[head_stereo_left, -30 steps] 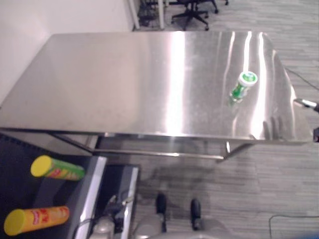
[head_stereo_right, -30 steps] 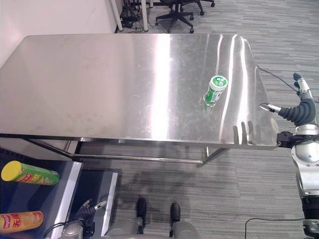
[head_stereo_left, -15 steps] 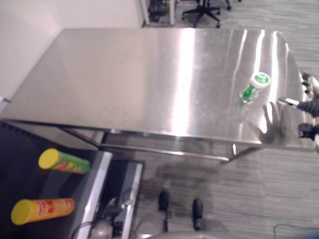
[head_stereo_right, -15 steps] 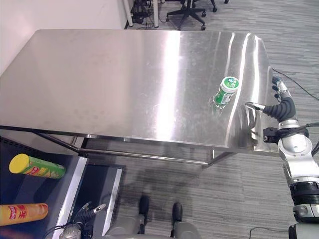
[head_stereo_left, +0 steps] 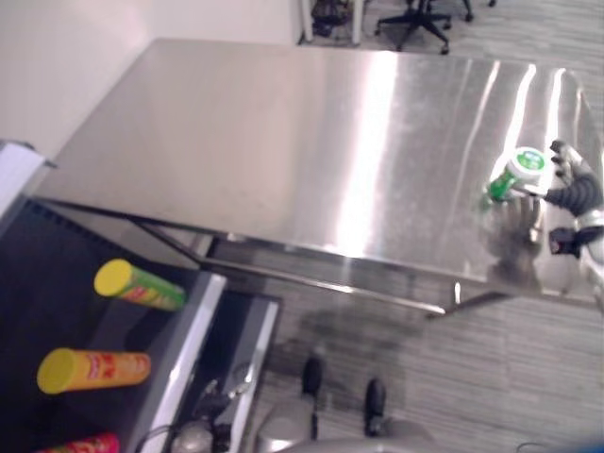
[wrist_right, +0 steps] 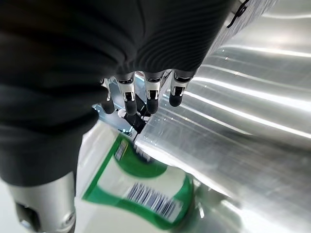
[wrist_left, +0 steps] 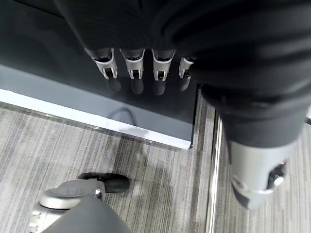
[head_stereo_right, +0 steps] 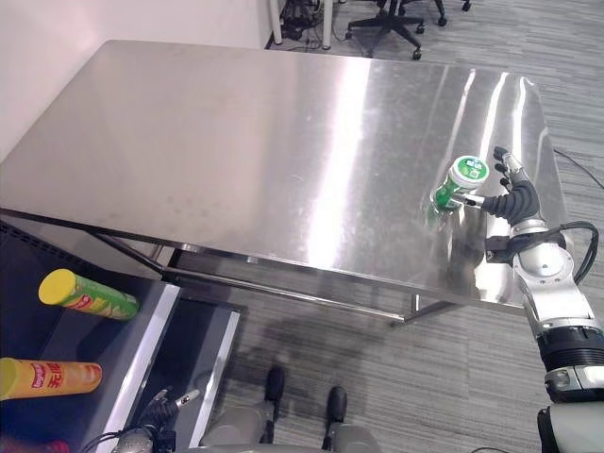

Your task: Put the goods on the table back onto the shelves and tidy them up.

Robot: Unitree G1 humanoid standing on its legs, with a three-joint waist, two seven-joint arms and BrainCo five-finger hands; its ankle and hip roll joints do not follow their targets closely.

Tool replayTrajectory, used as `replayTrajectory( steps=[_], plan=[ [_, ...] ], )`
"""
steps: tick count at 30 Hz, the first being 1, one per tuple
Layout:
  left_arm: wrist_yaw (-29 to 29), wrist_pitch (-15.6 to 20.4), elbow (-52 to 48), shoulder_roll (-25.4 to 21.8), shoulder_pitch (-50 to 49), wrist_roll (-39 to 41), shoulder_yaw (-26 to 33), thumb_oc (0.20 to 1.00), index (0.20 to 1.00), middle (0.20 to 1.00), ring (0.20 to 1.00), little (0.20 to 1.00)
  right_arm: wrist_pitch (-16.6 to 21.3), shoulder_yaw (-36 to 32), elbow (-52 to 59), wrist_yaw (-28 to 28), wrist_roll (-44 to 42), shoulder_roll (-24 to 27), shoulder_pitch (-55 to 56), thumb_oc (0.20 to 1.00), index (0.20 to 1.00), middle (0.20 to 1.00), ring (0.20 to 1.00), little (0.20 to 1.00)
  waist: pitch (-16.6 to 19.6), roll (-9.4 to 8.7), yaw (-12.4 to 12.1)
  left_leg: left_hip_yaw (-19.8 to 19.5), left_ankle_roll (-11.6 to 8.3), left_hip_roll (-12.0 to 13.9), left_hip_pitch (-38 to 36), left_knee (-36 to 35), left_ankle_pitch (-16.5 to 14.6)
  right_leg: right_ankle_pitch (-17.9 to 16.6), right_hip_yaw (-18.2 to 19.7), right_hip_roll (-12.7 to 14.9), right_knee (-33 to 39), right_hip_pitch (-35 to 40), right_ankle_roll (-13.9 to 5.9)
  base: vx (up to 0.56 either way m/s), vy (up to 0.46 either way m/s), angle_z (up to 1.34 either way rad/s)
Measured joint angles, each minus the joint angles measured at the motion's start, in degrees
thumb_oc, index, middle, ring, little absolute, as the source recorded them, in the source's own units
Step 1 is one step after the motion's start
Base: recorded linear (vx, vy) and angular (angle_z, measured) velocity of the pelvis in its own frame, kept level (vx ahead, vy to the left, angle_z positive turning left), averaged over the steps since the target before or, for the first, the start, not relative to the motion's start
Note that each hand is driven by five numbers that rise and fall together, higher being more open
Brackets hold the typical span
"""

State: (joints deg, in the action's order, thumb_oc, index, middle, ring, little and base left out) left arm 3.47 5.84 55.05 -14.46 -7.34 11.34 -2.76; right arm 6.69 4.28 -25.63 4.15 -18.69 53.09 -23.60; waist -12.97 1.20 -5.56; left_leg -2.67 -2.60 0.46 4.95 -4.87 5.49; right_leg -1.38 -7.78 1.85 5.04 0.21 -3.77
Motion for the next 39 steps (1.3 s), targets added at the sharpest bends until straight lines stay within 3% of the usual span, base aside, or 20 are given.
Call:
replayTrajectory(
  steps=[3,4,5,17,25,31,33,35,39],
  plan=[
    [0.02,0.03,0.07,-0.02,-0.02,0.02,0.0,1.0,1.0,1.0,1.0,1.0,-0.08,1.72,-1.07,-0.07,0.01,0.01,-1.25,1.0,1.0,1.0,1.0,1.0,-0.1,-0.17,-0.27,-0.13,0.02,-0.14,0.05,0.0,0.03,0.02,-0.52,0.12,0.0,0.05,-0.02,0.0,-0.012,0.05],
    [0.02,0.03,0.06,-0.02,0.03,0.01,-0.02,1.0,1.0,1.0,1.0,1.0,-0.1,2.17,-1.11,-0.23,0.03,-0.04,-1.38,0.269,0.269,0.269,0.269,0.269,-0.18,-0.3,-0.25,-0.18,0.05,-0.16,0.06,0.0,0.05,0.02,-0.59,0.14,0.0,0.05,-0.02,-0.01,-0.009,0.06],
    [0.02,0.07,0.07,-0.01,0.03,0.01,-0.06,1.0,1.0,1.0,1.0,1.0,-0.12,2.26,-1.12,-0.39,0.04,-0.05,-1.38,0.2,0.2,0.2,0.2,0.2,-0.21,-0.35,-0.3,-0.27,0.07,-0.22,0.12,0.0,0.07,0.06,-0.63,0.19,0.0,0.07,-0.06,0.0,-0.012,0.06],
    [0.44,0.27,0.05,-0.03,0.18,0.01,0.02,1.0,1.0,1.0,1.0,1.0,-0.15,3.35,2.4,-0.52,4.58,0.32,-2.04,0.2,0.2,0.2,0.2,0.2,-0.81,-1.19,0.22,-0.68,0.05,-0.58,0.05,-0.01,0.11,0.26,-0.85,0.54,0.0,0.25,-0.34,0.0,-0.002,0.01],
    [0.9,0.31,-0.53,-0.04,0.65,-0.23,0.65,1.0,1.0,1.0,1.0,1.0,1.68,-10.87,19.51,3.71,7.5,0.39,3.9,0.2,0.2,0.2,0.2,0.2,-0.95,-1.1,0.76,-0.61,0.05,-0.63,-0.17,-0.02,0.1,0.27,-0.72,0.59,0.0,0.46,-0.35,0.0,-0.004,0.0],
    [0.83,0.32,-0.6,-0.03,1.0,-0.26,0.59,1.0,1.0,1.0,1.0,1.0,4.46,-15.39,27.66,4.55,4.96,0.05,4.19,0.2,0.2,0.2,0.2,0.2,-1.05,-0.87,2.0,-1.78,0.03,-0.78,-0.51,0.06,0.15,0.53,-0.67,0.47,-0.1,1.56,-0.41,-0.07,-0.063,0.08],
    [0.79,0.33,-0.88,0.0,1.69,-0.26,0.51,1.0,1.0,1.0,1.0,1.0,5.47,-16.38,30.03,4.33,3.49,-0.12,4.0,0.2,0.2,0.2,0.2,0.2,-1.41,-0.32,2.28,-3.12,0.04,-0.77,-0.16,0.52,0.2,0.92,1.85,0.09,-1.25,1.52,-0.49,-0.14,-0.118,0.27],
    [0.76,0.42,-1.16,-0.27,2.73,-0.23,0.52,1.0,1.0,1.0,1.0,1.0,5.81,-16.47,31.16,3.9,1.69,-1.09,3.92,0.2,0.2,0.2,0.2,0.2,-1.57,-0.12,2.64,-4.78,-0.05,-0.75,-0.17,1.25,0.25,3.51,8.49,-0.38,-4.34,1.51,-0.83,-0.13,-0.163,0.47],
    [0.58,0.58,-1.07,-0.21,3.51,-0.13,0.56,1.0,1.0,1.0,1.0,1.0,6.42,-15.21,31.71,2.46,-0.95,-1.83,1.63,0.2,0.2,0.2,0.2,0.2,-1.73,-0.22,1.44,-7.75,-0.88,-0.45,0.79,2.23,0.85,4.4,7.11,-1.87,-5.11,2.03,0.19,-0.19,-0.294,0.38]
  ],
)
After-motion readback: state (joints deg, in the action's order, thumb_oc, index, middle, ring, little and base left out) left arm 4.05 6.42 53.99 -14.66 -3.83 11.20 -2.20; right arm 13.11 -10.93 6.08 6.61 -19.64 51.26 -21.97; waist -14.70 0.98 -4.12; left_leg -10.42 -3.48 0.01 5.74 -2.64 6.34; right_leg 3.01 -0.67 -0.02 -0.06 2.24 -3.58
